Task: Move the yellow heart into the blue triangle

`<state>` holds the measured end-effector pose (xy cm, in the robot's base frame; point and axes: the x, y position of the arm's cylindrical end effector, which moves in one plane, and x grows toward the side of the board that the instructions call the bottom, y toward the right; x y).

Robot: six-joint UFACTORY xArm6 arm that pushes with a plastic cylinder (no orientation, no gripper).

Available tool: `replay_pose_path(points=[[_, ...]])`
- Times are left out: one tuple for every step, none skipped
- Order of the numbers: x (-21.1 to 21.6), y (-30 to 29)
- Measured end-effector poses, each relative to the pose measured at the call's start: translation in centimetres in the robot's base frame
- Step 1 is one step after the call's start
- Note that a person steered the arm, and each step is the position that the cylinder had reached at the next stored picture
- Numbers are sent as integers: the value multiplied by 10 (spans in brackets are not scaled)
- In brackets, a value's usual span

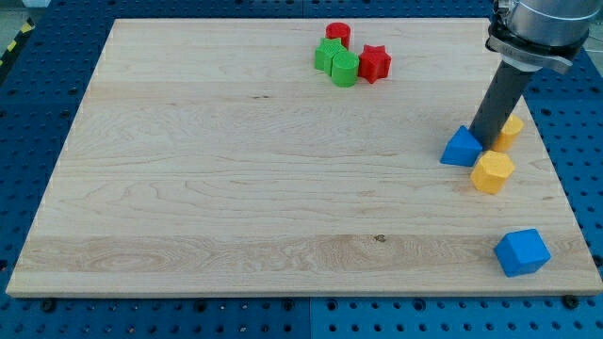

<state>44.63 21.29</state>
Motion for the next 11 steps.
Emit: replay_pose_path(points=[[-17, -12], [-49, -12], [-54, 9], [-54, 43], [-44, 61], [-6, 46], [3, 18], [3, 26], [13, 68], [51, 91], [117, 89]])
